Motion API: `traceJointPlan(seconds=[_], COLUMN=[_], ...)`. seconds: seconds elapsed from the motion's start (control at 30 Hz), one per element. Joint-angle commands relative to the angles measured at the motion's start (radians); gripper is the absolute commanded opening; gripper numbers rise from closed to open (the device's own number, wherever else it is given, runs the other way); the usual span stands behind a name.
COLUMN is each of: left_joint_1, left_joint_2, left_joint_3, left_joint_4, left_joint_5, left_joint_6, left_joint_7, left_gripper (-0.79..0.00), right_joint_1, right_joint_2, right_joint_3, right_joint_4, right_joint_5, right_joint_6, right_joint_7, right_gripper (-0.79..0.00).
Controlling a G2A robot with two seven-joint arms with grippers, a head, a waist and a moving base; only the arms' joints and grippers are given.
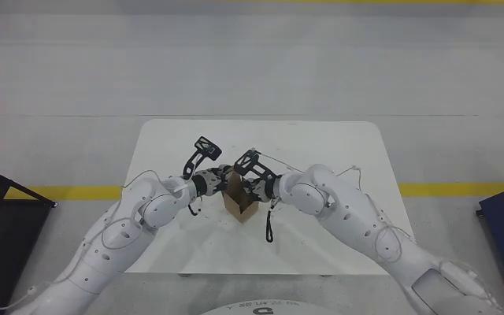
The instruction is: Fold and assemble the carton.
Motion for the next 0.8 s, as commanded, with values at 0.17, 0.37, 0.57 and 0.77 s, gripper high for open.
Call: traceJointPlan(seconds=[0.17,0.37,0.57,0.77], left_joint_1=[0.005,0.018,0.028,0.020], left_joint_2=[-0.003,-0.004,-0.003,-0.012], left_joint_3=[-0.009,-0.020,-0.042,-0.034], left_joint_4=[0.004,0.012,0.016,0.032], left_joint_5=[0.003,0.005,0.010,0.003], left_joint_6=[-0.010,-0.024,-0.029,-0.038], left_joint_7=[-0.007,-0.001,0.003,0.028], left_gripper=[-0.785,-0.785,-0.785,-0.785], right_joint_1=[0.062,0.095,0.098,0.064], right_joint_2=[-0.032,-0.053,-0.064,-0.058], right_joint_3=[-0.049,-0.070,-0.076,-0.050], right_joint_4=[0.062,0.107,0.116,0.080], right_joint_5=[0.005,0.029,0.040,0.048], right_joint_6=[0.054,0.065,0.038,0.022], right_joint_7=[0.050,0.075,0.054,0.035], right_gripper=[-0.785,-0.785,-0.785,-0.785])
